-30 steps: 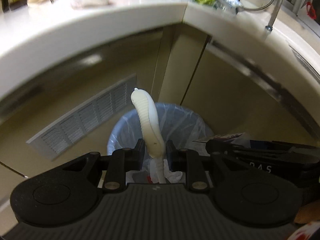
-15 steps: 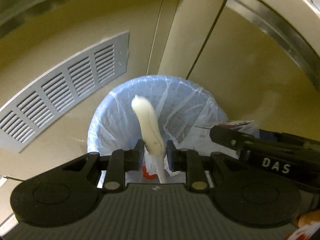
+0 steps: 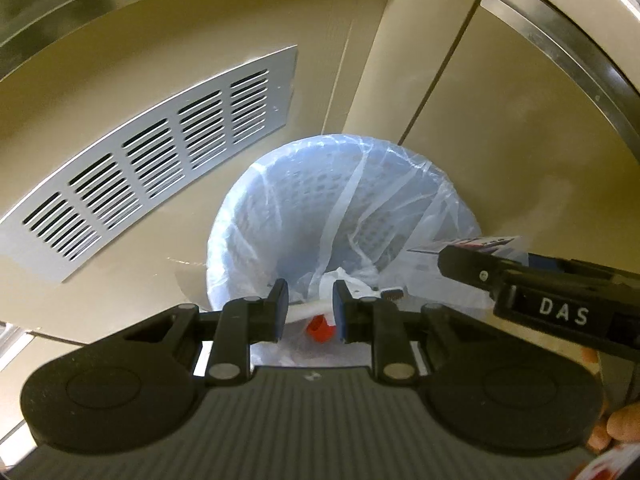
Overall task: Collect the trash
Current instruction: 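Lower both grippers over the bin and open them, dropping brush and clear box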
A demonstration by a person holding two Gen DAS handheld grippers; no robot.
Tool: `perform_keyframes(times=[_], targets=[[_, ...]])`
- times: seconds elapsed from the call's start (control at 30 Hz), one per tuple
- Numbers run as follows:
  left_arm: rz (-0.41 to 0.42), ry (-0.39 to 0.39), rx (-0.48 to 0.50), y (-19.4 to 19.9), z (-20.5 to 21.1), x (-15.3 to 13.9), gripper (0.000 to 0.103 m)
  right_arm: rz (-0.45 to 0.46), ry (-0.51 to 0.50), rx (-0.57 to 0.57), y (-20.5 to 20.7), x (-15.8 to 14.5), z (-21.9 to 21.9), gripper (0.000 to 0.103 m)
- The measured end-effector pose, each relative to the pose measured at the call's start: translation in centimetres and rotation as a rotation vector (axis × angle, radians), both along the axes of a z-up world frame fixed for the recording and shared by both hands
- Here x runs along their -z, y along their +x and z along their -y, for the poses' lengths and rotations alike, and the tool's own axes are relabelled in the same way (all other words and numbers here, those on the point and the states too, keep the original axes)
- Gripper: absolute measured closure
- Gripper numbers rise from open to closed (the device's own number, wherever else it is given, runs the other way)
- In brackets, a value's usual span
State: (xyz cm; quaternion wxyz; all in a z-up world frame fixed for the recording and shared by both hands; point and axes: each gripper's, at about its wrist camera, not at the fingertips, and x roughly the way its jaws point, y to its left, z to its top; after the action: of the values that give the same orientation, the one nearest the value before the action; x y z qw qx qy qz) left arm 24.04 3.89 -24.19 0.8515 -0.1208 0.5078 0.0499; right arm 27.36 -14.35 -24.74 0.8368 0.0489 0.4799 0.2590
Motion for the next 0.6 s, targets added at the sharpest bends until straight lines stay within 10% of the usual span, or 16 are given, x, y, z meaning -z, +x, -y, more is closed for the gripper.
perform_keyframes(times=[0.6], targets=[[0.04,-0.003,-0.028,-1.4,-0.9,-2.9,0.076,0.01,0.052,-0.005,-0.3,-1.2,-1.1,0.03]])
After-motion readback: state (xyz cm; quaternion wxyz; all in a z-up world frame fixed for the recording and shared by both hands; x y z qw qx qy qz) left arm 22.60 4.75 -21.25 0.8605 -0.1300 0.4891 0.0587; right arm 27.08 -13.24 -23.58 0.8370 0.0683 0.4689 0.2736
